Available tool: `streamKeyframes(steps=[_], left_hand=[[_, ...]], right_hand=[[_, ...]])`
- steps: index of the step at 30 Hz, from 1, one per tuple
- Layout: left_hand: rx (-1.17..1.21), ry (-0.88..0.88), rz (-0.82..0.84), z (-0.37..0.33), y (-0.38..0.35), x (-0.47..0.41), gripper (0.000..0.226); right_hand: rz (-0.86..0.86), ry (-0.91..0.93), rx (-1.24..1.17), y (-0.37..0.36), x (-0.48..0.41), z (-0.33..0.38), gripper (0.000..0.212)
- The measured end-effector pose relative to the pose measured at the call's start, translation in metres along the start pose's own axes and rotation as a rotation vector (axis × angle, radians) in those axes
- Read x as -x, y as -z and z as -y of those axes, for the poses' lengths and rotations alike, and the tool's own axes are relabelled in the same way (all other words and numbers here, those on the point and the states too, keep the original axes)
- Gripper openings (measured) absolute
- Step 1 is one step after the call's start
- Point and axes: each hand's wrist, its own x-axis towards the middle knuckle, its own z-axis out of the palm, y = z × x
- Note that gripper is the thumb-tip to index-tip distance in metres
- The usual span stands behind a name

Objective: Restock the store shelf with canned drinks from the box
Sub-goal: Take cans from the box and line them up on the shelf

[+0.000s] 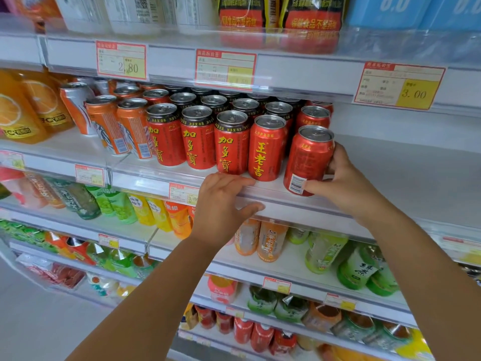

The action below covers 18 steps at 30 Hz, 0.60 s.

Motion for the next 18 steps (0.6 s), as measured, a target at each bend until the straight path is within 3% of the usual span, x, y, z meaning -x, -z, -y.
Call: streamKeyframes(steps=[6,12,18], left_hand=[[-0.013,0.011,0.009,0.001,-0.001,0.0,0.054],[-0.01,0.002,-0.001,0.001,-0.001,0.0,0.053],[-0.004,-0.001,-0.014,0.001,-0.001,0.001,0.053]], right_hand=[[-0.191,0.017,0.13,-0.01,-0.003,-0.004,0.08],[-0.078,0.006,-0.045,0.001,-0.003,-0.007,0.078],[-0.221,0.027,0.071,-0.008,-0.003,-0.005,0.082]])
